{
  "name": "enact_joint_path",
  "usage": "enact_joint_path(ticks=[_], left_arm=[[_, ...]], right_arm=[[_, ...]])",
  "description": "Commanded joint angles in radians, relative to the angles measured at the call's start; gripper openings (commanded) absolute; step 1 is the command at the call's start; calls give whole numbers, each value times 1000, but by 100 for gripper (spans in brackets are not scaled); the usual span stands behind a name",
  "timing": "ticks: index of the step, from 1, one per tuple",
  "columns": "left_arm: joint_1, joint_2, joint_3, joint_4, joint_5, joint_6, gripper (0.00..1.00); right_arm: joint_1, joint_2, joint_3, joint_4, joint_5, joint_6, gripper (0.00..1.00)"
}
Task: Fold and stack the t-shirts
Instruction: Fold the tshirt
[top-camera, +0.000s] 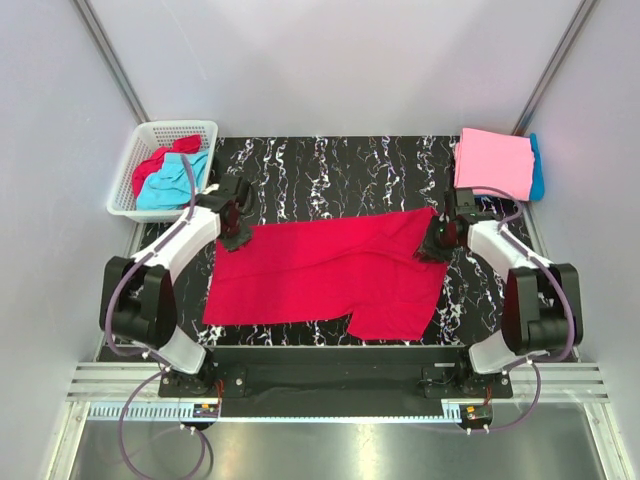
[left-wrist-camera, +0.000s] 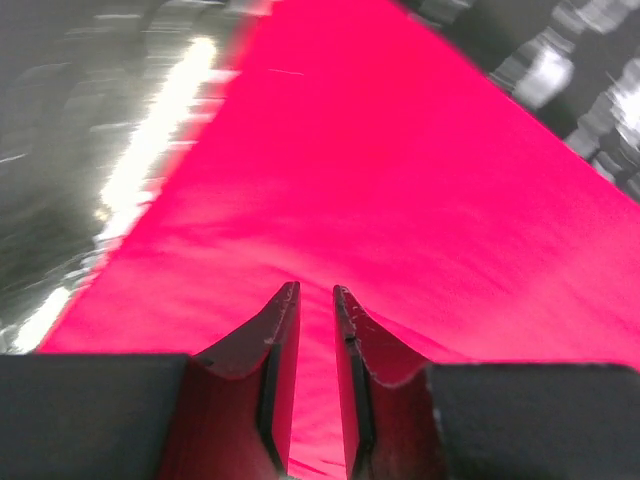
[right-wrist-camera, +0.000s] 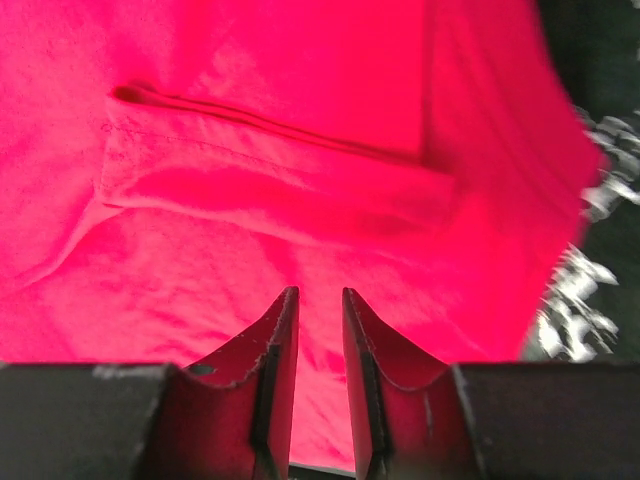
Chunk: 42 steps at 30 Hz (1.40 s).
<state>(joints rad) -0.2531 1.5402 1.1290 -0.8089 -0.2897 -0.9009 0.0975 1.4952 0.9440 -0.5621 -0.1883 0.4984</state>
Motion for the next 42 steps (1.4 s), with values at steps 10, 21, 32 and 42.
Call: enact_joint_path(ticks=[10,21,32,42], left_arm=[[-86,173,147,258,423,206,20],[-112,230,173,275,449,235,20],[-112,205,147,277,434,237,20],[-110,198,135,275,428,237,20]], right_arm=[[27,279,263,217,-286,-72,30],[105,451,358,232,-301,-72,42],[145,493,368,225,-240,-73,36],[153,496,391,174,-180,-86,0]])
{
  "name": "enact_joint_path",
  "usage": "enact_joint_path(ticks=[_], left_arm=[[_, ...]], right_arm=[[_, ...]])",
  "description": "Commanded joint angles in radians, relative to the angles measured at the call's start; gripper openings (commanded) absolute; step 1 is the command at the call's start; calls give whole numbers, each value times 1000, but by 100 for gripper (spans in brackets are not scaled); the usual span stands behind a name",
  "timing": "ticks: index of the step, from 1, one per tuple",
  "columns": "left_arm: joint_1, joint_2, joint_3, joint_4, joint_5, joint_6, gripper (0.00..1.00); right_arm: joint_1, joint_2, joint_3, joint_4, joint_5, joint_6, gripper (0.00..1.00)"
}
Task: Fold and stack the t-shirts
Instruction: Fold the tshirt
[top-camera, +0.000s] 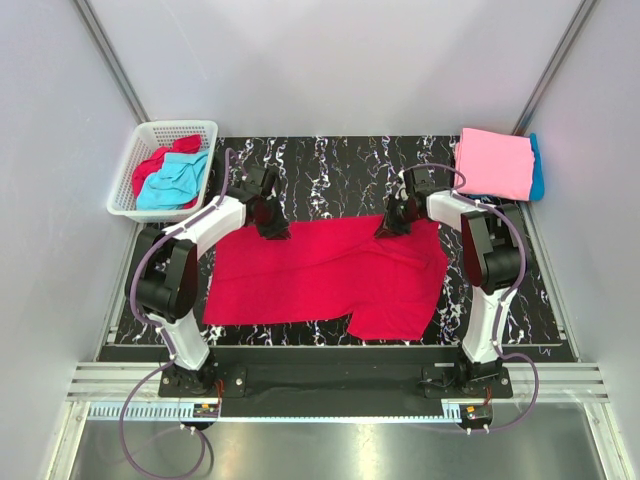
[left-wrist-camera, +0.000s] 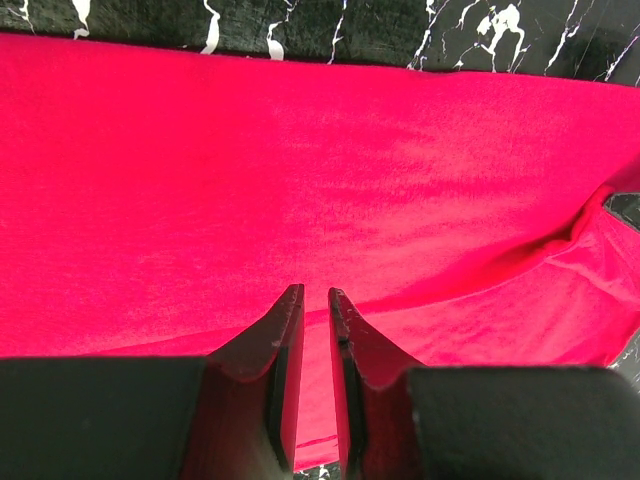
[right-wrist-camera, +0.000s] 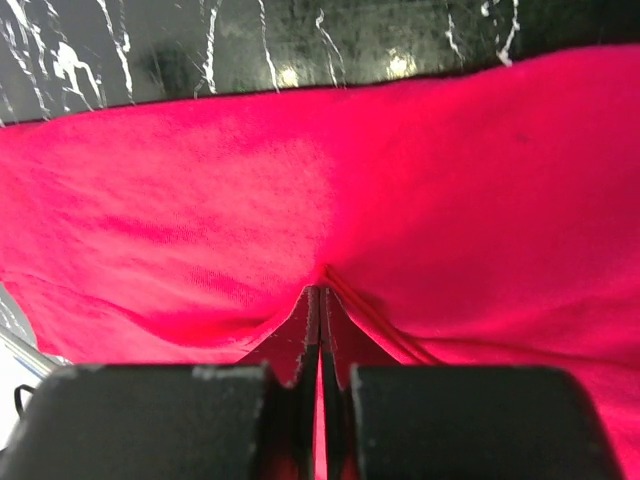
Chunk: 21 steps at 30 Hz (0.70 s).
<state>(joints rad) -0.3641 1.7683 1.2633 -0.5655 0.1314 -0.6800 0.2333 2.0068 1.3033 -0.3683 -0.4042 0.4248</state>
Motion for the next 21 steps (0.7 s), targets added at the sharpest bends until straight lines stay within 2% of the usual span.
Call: enact_joint_path(ticks=[1,7,15,21], left_arm=[[1,-30,-1,32,7,16,20],[1,-32,-8,32,10,8,19],[-1,-40,-33,41,17,0,18],[-6,-43,-48,72,45,2,18]], right_arm=[[20,-28,28,-24,42,-12,0],[47,-169,-44,-49,87,-3,0],[95,-428,-252,-84,125,64,0],[113,-470,-355,-61,176,55,0]])
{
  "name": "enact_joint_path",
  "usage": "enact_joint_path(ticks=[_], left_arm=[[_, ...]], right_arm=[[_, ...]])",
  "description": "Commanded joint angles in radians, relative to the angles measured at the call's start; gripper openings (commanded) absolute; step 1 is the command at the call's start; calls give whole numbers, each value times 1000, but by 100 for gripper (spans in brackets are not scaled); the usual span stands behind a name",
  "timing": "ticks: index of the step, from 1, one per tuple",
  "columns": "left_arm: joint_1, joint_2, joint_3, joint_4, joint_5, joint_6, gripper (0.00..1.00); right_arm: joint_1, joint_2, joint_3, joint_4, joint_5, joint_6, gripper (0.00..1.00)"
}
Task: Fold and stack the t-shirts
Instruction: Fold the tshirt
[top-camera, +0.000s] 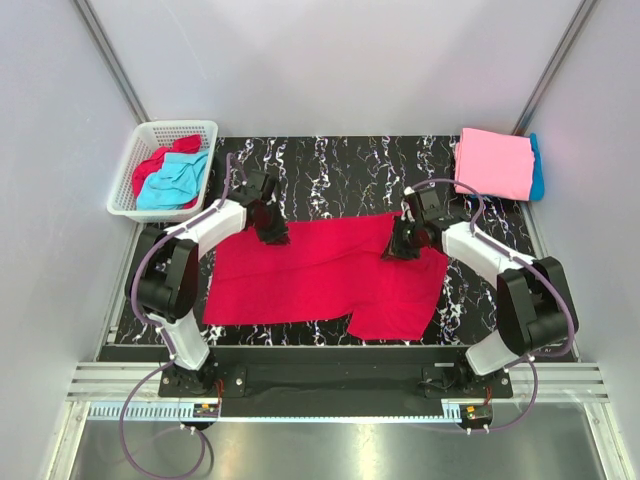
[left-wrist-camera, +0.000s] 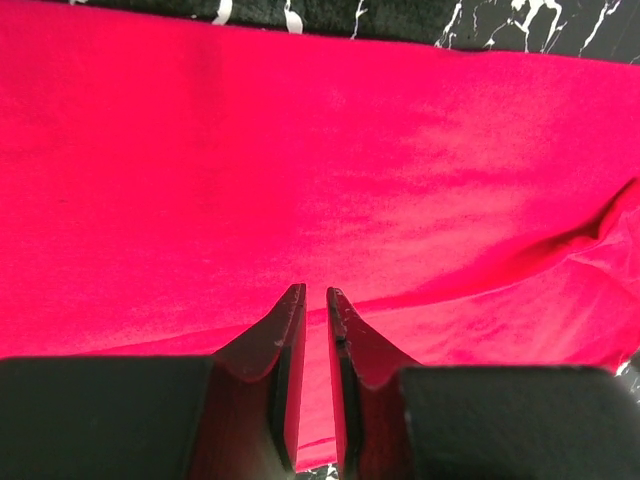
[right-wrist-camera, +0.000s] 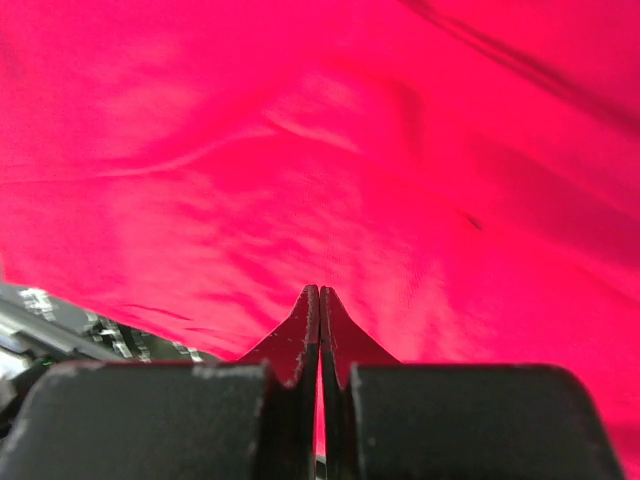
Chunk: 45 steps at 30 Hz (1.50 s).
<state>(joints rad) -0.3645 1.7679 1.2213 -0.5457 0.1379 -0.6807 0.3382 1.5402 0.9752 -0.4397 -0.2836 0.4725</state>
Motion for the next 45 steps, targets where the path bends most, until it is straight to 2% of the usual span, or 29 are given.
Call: enact_joint_path(ticks=[1,6,11,14,22,30,41,45], left_arm=[[-8,-39,-8,58,48,7,19],[-36,-16,12,184,213,36,24],[-106,123,211,193,219,38,35],[-171,249,345,194,192,41,37],[-284,468,601,145,51,18,43],[-344,544,662,141,-7,32,44],[-369,605,748,141,14,10,45],[-376,590,725,136,11,0,41]], right_arm=[[7,6,-24,15,64,3,3],[8,-1,23,6,133,20,21],[7,-81,-12,-33,234,61,30],[7,-146,-47,-57,279,72,34],[7,-272,-82,-157,406,83,36],[8,-293,-82,-182,437,83,38],[7,-307,-86,-205,472,77,39],[5,-302,-86,-211,478,80,39]])
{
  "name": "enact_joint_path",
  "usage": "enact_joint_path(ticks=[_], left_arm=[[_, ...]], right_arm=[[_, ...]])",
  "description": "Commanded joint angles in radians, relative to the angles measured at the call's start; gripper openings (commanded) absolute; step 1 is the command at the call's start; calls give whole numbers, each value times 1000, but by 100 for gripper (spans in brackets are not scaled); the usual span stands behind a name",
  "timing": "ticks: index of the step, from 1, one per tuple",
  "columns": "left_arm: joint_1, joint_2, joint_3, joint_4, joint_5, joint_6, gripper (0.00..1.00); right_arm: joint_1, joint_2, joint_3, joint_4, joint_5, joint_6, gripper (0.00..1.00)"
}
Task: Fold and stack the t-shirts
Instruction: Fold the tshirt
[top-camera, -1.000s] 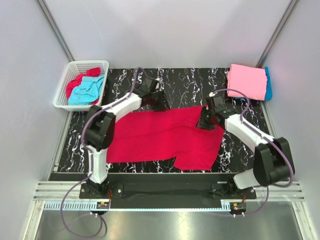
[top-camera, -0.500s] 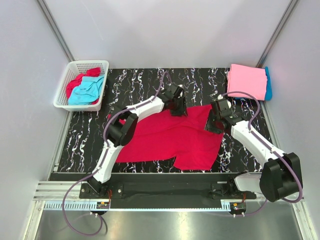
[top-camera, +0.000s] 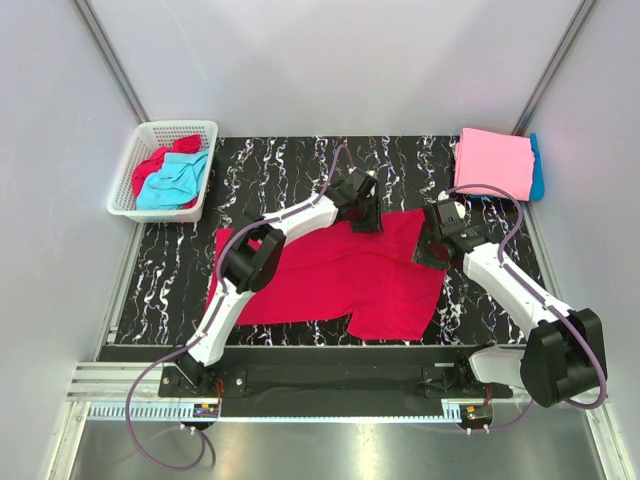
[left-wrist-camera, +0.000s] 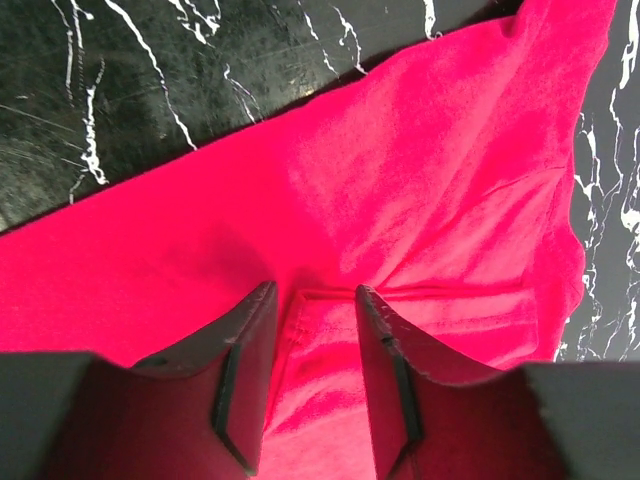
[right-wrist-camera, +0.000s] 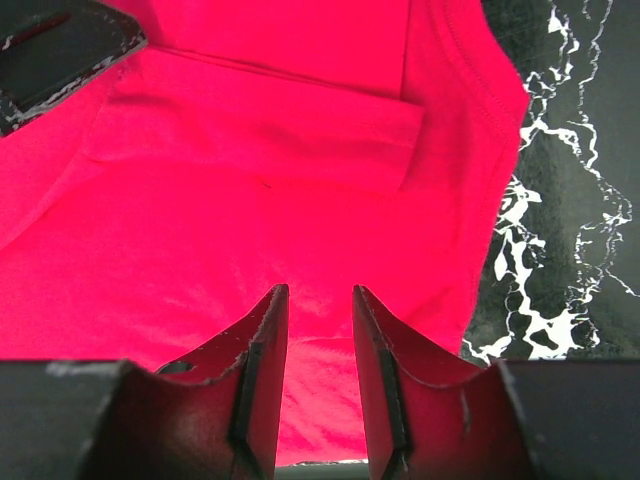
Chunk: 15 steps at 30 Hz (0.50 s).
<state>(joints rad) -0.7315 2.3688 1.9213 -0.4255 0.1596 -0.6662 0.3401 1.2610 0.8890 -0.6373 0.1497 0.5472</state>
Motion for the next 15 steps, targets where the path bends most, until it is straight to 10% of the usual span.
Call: enact_joint_path(ticks=[1,10,15], left_arm=[[-11,-25,12,16,-15,-16,37],[-32,-72,-47,7,-22,-19,2],[-51,-112,-106,-4,-43,-18,0]], right_arm=[[4,-23,1,-12,45,3,39],[4,-12,-4,-13,54,19,39],[4,-12,-4,-12,60,23,38]])
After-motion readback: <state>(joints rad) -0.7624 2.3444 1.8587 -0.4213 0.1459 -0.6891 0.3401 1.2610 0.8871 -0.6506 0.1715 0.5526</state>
